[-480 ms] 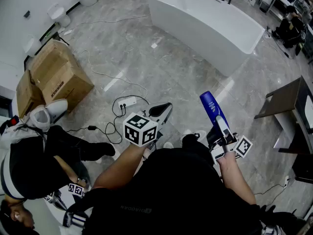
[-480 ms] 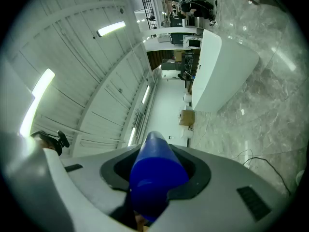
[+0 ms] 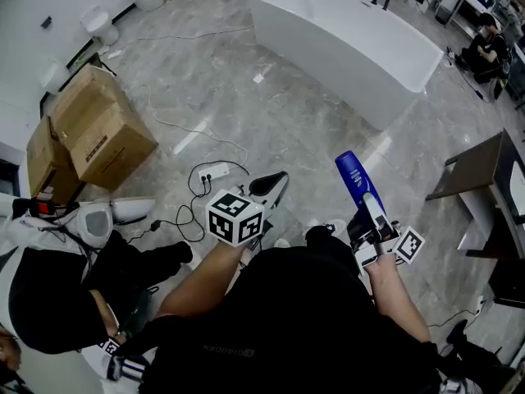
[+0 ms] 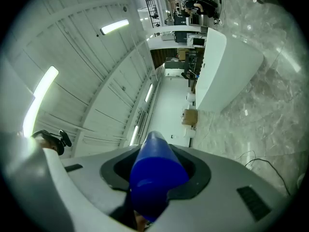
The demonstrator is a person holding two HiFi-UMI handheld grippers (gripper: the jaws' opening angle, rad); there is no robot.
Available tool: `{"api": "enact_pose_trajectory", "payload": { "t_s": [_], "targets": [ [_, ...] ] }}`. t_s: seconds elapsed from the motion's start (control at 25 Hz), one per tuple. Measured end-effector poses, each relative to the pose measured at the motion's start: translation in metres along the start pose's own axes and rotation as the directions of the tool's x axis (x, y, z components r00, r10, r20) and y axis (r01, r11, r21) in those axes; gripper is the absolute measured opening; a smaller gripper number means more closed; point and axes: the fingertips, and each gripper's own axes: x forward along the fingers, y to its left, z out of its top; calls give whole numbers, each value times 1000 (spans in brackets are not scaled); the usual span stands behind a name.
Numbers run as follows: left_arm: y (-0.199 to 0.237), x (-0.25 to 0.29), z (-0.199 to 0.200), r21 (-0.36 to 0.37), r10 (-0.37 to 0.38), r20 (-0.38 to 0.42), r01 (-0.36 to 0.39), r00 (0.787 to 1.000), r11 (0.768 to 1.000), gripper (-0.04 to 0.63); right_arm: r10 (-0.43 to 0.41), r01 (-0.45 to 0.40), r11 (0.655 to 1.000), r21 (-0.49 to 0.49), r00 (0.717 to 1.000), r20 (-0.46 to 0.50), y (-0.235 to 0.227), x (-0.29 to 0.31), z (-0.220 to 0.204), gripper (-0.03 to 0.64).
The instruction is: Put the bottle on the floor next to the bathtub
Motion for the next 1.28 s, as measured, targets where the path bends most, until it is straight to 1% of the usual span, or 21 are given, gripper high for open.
{"api": "enact_pose_trajectory", "payload": {
  "t_s": [0.16,0.32,0.44,0.6,0.92,1.08,1.28],
  "targets": [
    [-7,-3,-6,2,-4,5,4,1000,1000,17,30,-30,999,12,1000,5,9,-6,-1,170],
    [-12,-4,-12,2,-19,-10,19,1000,1000,17,66,-66,998,12,997,-26,18,-6,-4,170],
    [-11,-8,-19,12,-18,-23,19,1000,1000,17,72,-71,997,19,997,-35,17,-8,-8,170],
    [-14,-10,-22,15,-10,-23,10,1000,1000,17,64,-63,998,30,997,-40,14,-16,-10,170],
    [-13,-15,-16,26,-12,-11,12,1000,1000,17,45,-45,999,18,998,-35,15,-15,-13,170],
    [-9,-14,-18,15,-3,-13,3,1000,1000,17,16,-15,1000,20,1000,-16,5,-15,-5,170],
    [1,-8,-24,-12,13,-34,-14,999,1000,17,-1,2,1000,26,1000,-13,-5,-10,4,170]
  ]
}}
